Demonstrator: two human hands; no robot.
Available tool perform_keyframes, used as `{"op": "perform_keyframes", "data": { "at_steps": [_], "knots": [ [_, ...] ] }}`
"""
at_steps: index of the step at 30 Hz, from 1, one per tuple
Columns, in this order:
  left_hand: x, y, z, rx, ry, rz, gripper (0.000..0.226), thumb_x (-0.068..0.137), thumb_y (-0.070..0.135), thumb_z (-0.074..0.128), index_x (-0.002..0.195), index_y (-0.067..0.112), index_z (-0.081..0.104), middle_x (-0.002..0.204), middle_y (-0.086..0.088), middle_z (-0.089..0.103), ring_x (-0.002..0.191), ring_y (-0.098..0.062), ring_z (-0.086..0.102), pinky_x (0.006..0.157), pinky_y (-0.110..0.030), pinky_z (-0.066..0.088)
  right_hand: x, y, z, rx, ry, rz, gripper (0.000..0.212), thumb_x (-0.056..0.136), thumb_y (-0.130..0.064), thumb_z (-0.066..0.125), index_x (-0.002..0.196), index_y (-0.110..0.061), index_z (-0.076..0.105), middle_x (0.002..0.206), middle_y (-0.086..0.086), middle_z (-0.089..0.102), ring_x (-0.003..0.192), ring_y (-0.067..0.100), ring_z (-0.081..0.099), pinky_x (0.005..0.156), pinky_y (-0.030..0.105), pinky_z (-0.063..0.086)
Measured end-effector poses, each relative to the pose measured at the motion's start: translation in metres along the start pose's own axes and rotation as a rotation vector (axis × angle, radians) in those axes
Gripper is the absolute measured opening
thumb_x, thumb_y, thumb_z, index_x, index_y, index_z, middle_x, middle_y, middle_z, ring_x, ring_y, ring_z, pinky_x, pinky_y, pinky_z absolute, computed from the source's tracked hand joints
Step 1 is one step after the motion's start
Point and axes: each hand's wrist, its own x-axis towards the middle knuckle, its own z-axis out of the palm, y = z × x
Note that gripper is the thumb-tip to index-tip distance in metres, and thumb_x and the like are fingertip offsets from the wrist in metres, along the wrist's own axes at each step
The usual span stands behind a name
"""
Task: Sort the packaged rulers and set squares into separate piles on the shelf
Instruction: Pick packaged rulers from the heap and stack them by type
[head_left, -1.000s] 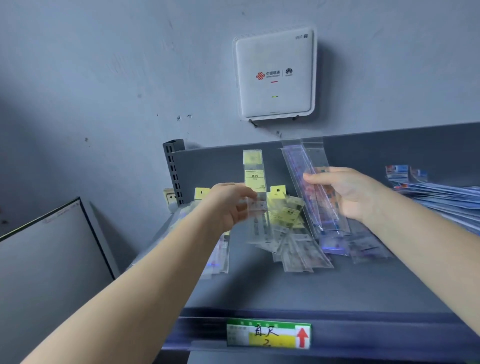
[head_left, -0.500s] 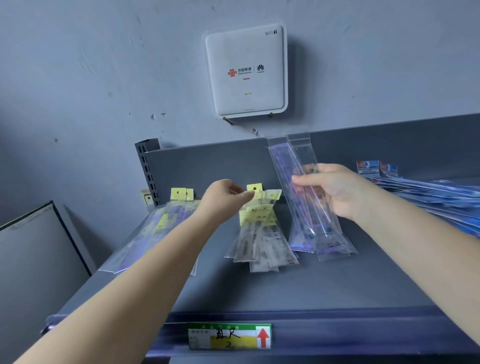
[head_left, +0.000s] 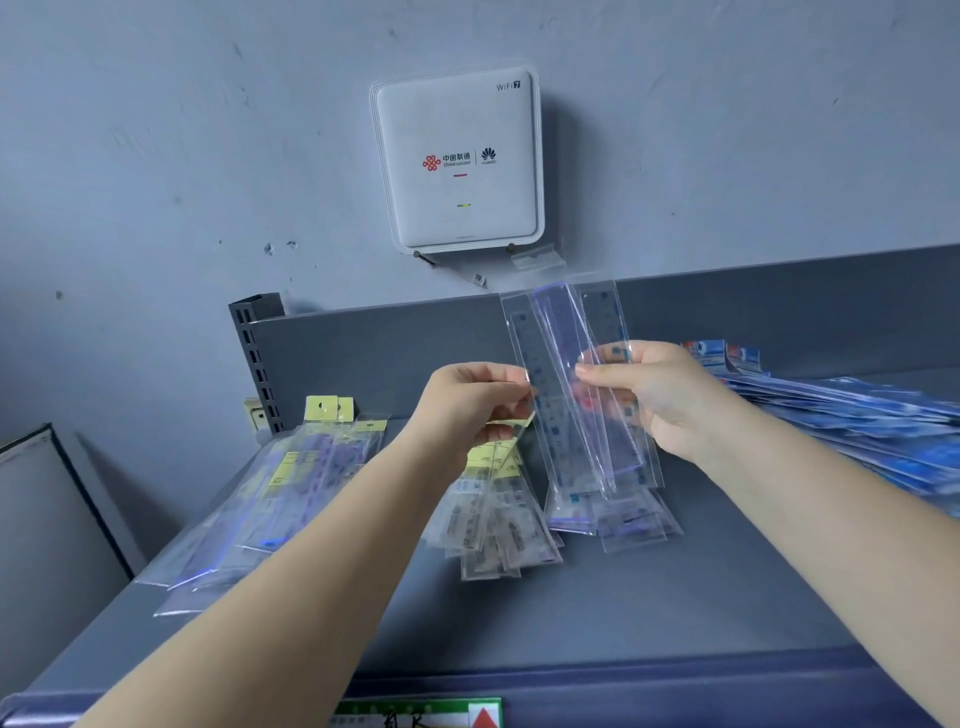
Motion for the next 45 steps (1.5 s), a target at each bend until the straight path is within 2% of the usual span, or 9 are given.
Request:
{"op": "perform_keyframes", "data": {
  "at_steps": [11, 21, 25, 27, 29, 33, 37, 42, 45],
  "knots": [
    [0.014, -0.003, 0.018, 0.342, -0.019, -0.056, 0.023, 0.085, 0.004, 0.065, 0.107, 0.001, 0.063, 0.086, -0.014, 0.066, 0.076, -0.024, 0.063, 0.059, -0.025, 0.05, 0.004, 0.0, -0.028, -0.114, 0.078, 0.034, 0.013, 0.079, -0.005, 0.07, 0.08, -0.014, 0.062, 0.074, 0.002, 0.065, 0.048, 0.005, 0.048, 0.045, 0.015, 0.035],
    [0.014, -0.009, 0.027, 0.396, -0.158, -0.237, 0.005, 0.089, 0.004, 0.056, 0.086, 0.007, 0.057, 0.098, -0.013, 0.053, 0.089, -0.025, 0.054, 0.087, -0.031, 0.048, 0.012, 0.021, -0.026, -0.493, 0.092, 0.017, 0.004, 0.088, -0.009, 0.054, 0.085, -0.01, 0.053, 0.064, 0.007, 0.038, 0.053, 0.014, 0.03, 0.046, 0.022, 0.023],
    [0.017, -0.01, 0.028, 0.262, -0.204, -0.288, 0.015, 0.09, 0.0, 0.053, 0.08, 0.01, 0.056, 0.099, -0.01, 0.049, 0.091, -0.024, 0.048, 0.089, -0.034, 0.045, 0.011, 0.023, -0.022, -0.763, 0.009, 0.095, 0.02, 0.088, -0.022, 0.056, 0.078, -0.005, 0.052, 0.065, 0.01, 0.043, 0.056, 0.023, 0.037, 0.05, 0.027, 0.027],
    [0.018, -0.009, 0.029, 0.208, -0.221, -0.318, 0.015, 0.091, -0.002, 0.052, 0.082, 0.01, 0.055, 0.101, -0.01, 0.049, 0.093, -0.024, 0.047, 0.087, -0.034, 0.043, 0.009, 0.026, -0.02, -1.018, 0.001, 0.094, 0.037, 0.086, -0.03, 0.058, 0.098, 0.006, 0.061, 0.085, 0.019, 0.06, 0.075, 0.032, 0.056, 0.064, 0.032, 0.044],
    [0.021, -0.009, 0.03, 0.163, -0.225, -0.338, 0.014, 0.09, -0.001, 0.053, 0.098, 0.008, 0.058, 0.115, -0.012, 0.051, 0.104, -0.027, 0.05, 0.088, -0.034, 0.042, 0.009, 0.027, -0.021, -1.029, -0.004, 0.133, 0.045, 0.088, -0.029, 0.057, 0.117, 0.006, 0.058, 0.084, 0.016, 0.06, 0.076, 0.031, 0.056, 0.065, 0.031, 0.046],
    [0.024, -0.009, 0.03, 0.12, -0.215, -0.366, 0.04, 0.091, 0.001, 0.052, 0.131, 0.005, 0.048, 0.144, -0.014, 0.039, 0.131, -0.035, 0.041, 0.099, -0.039, 0.041, 0.006, 0.024, -0.025, -1.023, -0.1, 0.215, 0.026, 0.09, -0.031, 0.055, 0.094, -0.006, 0.061, 0.07, 0.012, 0.054, 0.064, 0.027, 0.049, 0.053, 0.027, 0.037],
    [0.021, -0.005, 0.03, 0.083, -0.228, -0.341, 0.026, 0.093, 0.0, 0.048, 0.119, 0.004, 0.05, 0.123, -0.013, 0.049, 0.094, -0.027, 0.055, 0.084, -0.042, 0.046, 0.006, 0.022, -0.024, -0.989, -0.052, 0.16, 0.044, 0.09, -0.026, 0.056, 0.122, 0.004, 0.053, 0.06, 0.009, 0.056, 0.054, 0.024, 0.049, 0.053, 0.028, 0.038],
    [0.018, -0.001, 0.031, 0.098, -0.204, -0.242, 0.024, 0.09, -0.001, 0.052, 0.113, 0.007, 0.053, 0.107, -0.011, 0.05, 0.095, -0.025, 0.049, 0.075, -0.036, 0.046, 0.009, 0.02, -0.02, -1.124, 0.011, 0.057, 0.044, 0.09, -0.032, 0.055, 0.12, 0.0, 0.055, 0.056, 0.005, 0.053, 0.046, 0.02, 0.046, 0.052, 0.025, 0.037],
    [0.014, 0.005, 0.015, 0.198, -0.151, -0.109, 0.018, 0.09, 0.0, 0.053, 0.103, 0.012, 0.058, 0.101, -0.008, 0.055, 0.094, -0.021, 0.051, 0.081, -0.034, 0.045, 0.012, 0.018, -0.015, -1.189, 0.06, -0.061, 0.045, 0.086, -0.035, 0.059, 0.115, -0.001, 0.059, 0.092, 0.011, 0.064, 0.083, 0.027, 0.059, 0.073, 0.03, 0.044]
  ]
}}
